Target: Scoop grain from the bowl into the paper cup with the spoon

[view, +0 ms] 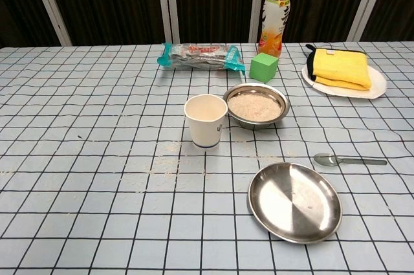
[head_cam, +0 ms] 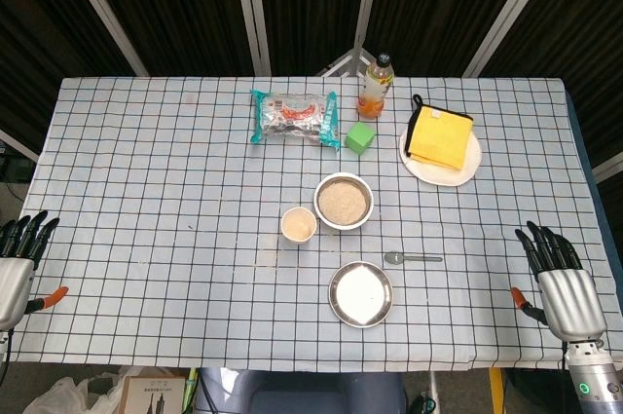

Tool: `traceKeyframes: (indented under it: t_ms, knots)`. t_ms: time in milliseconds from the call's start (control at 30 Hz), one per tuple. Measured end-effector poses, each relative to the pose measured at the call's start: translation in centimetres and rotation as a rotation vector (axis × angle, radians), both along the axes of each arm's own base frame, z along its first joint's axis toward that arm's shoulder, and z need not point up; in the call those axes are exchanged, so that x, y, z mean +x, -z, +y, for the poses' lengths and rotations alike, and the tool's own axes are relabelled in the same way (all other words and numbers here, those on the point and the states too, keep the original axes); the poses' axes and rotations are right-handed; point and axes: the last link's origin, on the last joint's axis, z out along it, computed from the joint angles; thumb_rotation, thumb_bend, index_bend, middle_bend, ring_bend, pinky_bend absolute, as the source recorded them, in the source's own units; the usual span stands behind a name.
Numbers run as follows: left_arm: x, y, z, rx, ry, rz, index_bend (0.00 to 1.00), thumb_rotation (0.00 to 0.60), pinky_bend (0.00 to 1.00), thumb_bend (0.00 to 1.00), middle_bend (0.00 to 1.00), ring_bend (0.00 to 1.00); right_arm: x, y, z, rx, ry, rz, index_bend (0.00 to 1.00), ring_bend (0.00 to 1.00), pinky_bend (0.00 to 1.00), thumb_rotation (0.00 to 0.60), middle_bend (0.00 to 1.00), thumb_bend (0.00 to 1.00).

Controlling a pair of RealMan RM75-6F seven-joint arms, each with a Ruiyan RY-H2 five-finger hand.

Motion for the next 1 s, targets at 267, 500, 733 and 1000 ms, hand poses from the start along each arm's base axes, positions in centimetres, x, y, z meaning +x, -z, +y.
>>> traceKeyframes:
  t_ms: [267,500,733,1000]
  knots:
    - [0.0,0.0,0.0,0.005,-0.006,0.001,0.00,0.600,0.00,0.00,0.00,0.00,0.0,0.0,0.0,0.004,-0.001,-0.001,0.00,0.00,0.12,0.600,0.00,0.32]
    - [-0.1,-0.1,-0.1,0.009,-0.008,-0.004,0.00,0.600,0.00,0.00,0.00,0.00,0.8,0.3,-0.3,-0.012,-0.026,-0.039,0.15,0.64,0.75,0.600,0.54,0.32]
    - [0.0,-0.1,-0.1,0.004,0.000,-0.006,0.00,0.600,0.00,0.00,0.00,0.00,1.9,1.8,-1.4,0.023,-0.022,-0.085,0.46,0.96,0.99,0.600,0.89,0.32]
    - [0.0,0.0,0.0,-0.005,0.002,-0.005,0.00,0.600,0.00,0.00,0.00,0.00,3.7,5.9,-4.0,0.126,0.001,-0.018,0.52,0.97,1.00,0.600,0.91,0.37]
